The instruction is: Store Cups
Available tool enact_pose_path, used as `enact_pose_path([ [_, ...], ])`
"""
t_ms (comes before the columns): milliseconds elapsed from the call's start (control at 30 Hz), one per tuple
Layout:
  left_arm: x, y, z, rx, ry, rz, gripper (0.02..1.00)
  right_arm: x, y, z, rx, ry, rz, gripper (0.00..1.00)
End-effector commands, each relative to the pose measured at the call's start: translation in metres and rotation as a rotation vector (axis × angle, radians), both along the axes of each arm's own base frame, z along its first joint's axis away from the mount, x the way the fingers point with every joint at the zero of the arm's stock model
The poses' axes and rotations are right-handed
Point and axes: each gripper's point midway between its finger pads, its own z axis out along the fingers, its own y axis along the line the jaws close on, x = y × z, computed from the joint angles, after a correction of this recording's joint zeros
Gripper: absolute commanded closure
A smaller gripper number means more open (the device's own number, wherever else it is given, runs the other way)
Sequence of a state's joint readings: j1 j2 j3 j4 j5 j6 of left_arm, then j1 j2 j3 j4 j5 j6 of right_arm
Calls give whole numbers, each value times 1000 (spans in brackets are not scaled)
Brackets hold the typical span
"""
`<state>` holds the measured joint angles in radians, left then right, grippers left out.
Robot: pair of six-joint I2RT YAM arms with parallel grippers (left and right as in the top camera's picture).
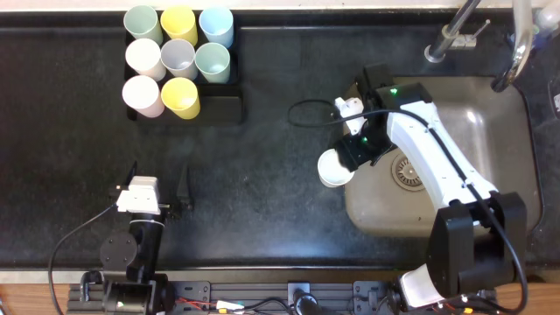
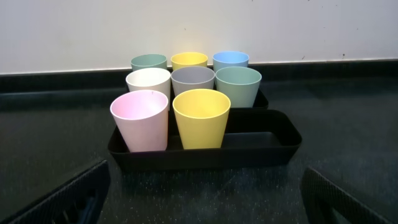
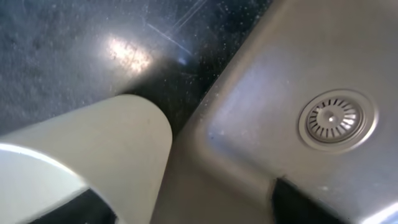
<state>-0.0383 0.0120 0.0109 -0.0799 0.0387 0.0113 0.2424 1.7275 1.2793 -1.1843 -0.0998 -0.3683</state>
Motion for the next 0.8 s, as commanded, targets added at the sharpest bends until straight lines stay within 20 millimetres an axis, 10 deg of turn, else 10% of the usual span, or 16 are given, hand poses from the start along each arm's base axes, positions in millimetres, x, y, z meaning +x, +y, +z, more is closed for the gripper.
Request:
enact_pose_path([
  [33, 0, -1, 0, 17, -6, -10, 20, 20, 8, 24, 33, -65, -31, 923],
  [567, 0, -1, 0, 17, -6, -10, 20, 25, 124, 157, 214, -265, 156, 956],
  [800, 0, -1, 0, 17, -6, -10, 20, 54, 185, 169, 178, -323, 198, 958],
])
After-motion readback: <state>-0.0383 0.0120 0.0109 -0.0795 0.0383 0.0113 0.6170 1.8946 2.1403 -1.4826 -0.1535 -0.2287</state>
